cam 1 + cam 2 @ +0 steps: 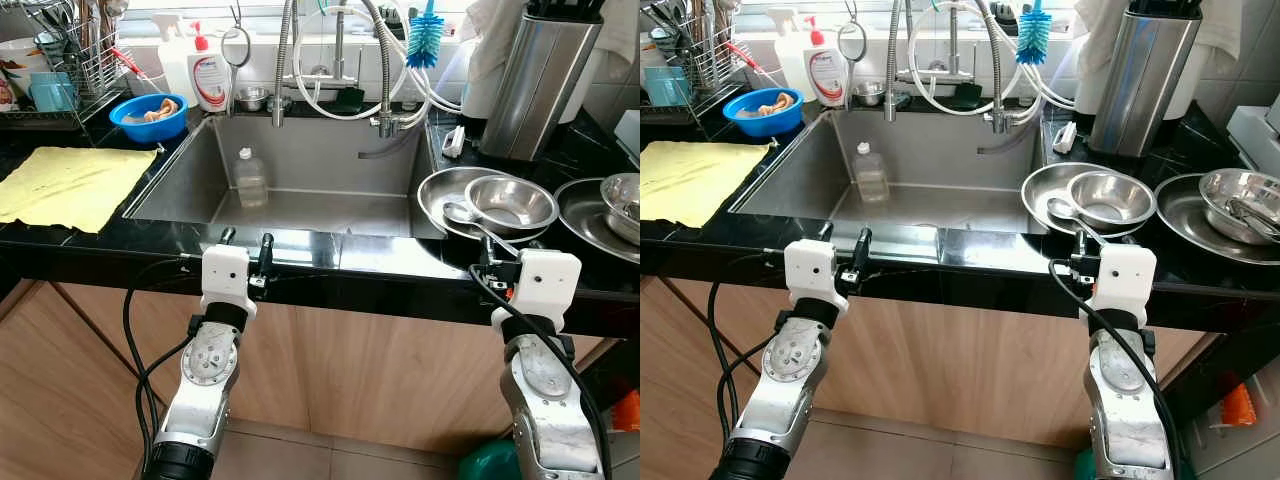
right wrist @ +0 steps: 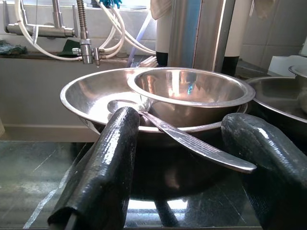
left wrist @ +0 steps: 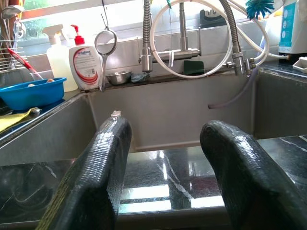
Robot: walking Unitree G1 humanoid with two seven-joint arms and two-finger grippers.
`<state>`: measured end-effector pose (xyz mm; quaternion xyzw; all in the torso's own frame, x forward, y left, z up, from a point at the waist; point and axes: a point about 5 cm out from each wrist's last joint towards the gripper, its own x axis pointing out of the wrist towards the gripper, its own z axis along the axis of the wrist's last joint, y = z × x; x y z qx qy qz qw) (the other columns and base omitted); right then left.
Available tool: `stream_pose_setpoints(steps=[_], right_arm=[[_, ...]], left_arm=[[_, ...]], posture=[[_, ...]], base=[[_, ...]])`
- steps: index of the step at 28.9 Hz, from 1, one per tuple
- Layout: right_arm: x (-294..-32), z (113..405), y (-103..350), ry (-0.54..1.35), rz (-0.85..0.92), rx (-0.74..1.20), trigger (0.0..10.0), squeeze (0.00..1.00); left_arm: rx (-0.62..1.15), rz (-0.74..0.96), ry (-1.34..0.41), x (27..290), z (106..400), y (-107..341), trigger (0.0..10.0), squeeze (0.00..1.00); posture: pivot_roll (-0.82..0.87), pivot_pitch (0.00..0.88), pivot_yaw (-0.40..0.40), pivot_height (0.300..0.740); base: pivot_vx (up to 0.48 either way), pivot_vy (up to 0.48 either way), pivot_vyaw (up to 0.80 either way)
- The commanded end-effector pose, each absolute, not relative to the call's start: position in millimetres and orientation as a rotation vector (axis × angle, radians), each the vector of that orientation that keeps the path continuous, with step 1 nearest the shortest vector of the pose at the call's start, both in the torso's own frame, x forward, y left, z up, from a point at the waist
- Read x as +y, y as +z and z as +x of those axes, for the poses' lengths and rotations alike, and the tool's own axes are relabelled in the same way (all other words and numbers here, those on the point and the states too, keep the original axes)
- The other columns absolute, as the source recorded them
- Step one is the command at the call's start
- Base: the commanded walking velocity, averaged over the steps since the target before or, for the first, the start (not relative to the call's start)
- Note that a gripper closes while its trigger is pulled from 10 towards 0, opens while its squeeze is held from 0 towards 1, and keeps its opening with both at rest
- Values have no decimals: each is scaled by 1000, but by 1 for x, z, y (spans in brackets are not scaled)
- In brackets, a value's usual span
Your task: Kitchen organization
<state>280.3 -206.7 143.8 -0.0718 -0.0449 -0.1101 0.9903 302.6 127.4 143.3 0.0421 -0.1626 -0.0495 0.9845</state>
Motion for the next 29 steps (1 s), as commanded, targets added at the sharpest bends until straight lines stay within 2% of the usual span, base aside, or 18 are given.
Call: stream_pose_setpoints(steps=[1,2,22,25,29], right_arm=[[-206,280,140,-214,-141,-68,10000,0],[-206,281,140,-213,-136,-66,0,0],[-210,284,143,-207,-119,-77,0,0],[-205,286,145,-178,-71,-91,0,0],[-185,287,152,-66,-19,-136,0,0]], left_arm=[[-330,93,-98,130,302,145,10000,0],[-329,93,-99,130,302,144,10000,0],[-327,92,-108,127,303,144,10000,0],[-328,94,-105,128,304,145,10000,0],[-332,97,-102,128,304,146,10000,0]], posture=[[-134,0,47,740],[-131,0,47,740],[-136,0,48,740],[-136,0,48,740],[-133,0,46,740]], base=[[0,0,0],[0,0,0],[0,0,0],[0,0,0],[0,0,0]])
